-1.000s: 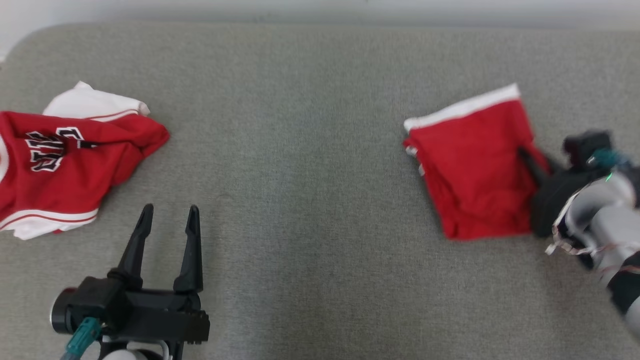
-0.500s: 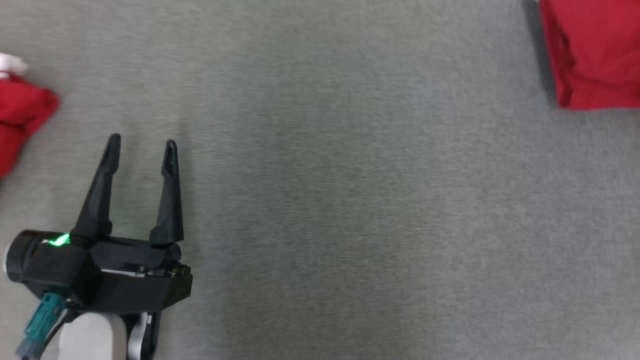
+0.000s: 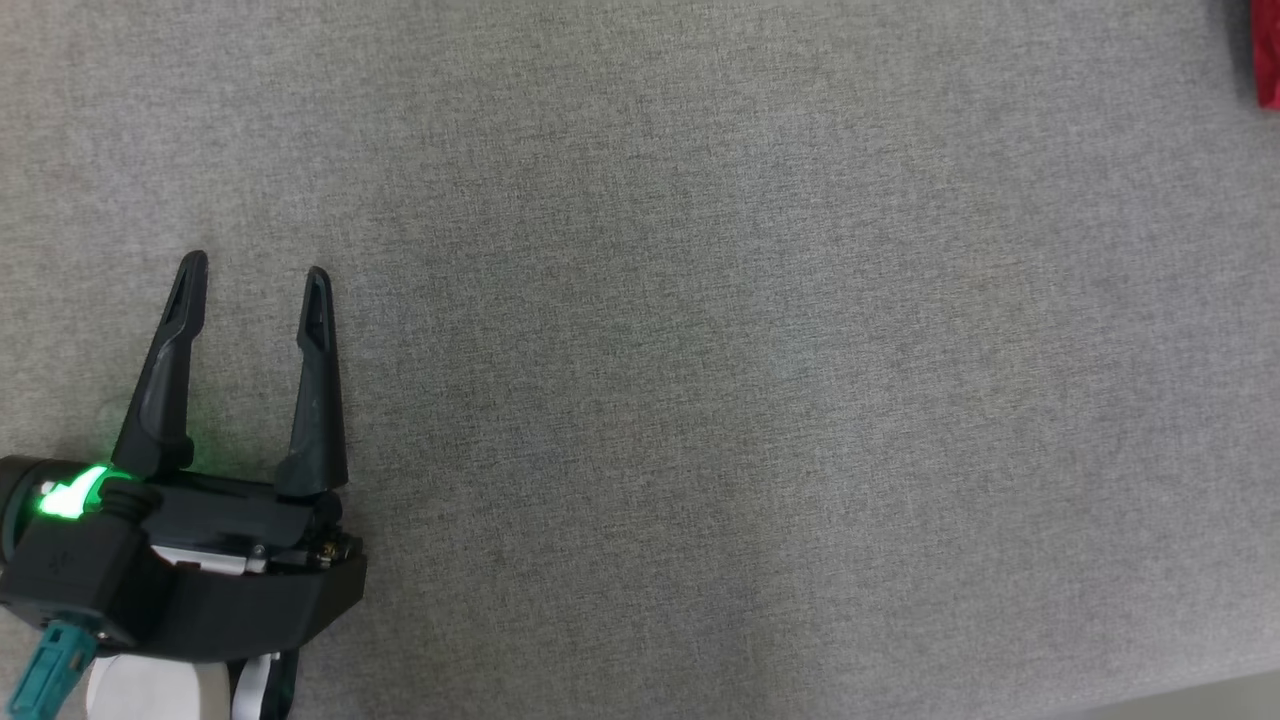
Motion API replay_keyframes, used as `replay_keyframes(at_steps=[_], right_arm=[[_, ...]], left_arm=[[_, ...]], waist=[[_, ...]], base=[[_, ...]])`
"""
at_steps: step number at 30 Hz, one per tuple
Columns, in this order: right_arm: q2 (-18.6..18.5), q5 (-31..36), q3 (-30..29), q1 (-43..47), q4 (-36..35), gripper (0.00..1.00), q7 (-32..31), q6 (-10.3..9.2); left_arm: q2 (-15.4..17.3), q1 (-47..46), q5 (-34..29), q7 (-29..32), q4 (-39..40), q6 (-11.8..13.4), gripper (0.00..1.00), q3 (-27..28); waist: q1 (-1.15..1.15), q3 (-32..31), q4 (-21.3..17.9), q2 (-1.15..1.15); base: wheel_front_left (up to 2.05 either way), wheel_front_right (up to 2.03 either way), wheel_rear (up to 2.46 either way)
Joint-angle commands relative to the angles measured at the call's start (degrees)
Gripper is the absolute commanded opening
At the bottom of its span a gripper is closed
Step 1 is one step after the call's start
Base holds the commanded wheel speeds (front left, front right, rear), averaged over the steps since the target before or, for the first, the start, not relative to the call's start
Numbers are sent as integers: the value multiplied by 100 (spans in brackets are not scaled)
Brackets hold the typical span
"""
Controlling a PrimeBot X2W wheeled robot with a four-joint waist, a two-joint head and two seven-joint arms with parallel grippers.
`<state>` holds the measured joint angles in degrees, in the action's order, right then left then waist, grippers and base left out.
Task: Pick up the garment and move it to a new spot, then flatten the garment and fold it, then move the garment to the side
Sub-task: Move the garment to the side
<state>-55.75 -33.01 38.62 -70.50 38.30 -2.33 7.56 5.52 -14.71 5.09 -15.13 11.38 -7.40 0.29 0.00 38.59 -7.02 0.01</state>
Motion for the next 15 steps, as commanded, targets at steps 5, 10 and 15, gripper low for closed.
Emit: replay_keyframes(at_steps=[5,10,15], right_arm=[[93,352,36,-240,316,100,46,-17],[225,703,-77,-357,621,100,395,-16],[593,705,-172,-203,636,100,932,-16]], left_arm=[[-26,116,-44,1,-62,6,100,-31],[-73,141,33,1,-135,11,100,30],[-119,289,117,-1,-361,10,100,151]], waist=[[0,10,82,-1],[0,-156,134,-1],[0,-570,146,-1]], base=[[0,0,0],[0,0,0],[0,0,0]])
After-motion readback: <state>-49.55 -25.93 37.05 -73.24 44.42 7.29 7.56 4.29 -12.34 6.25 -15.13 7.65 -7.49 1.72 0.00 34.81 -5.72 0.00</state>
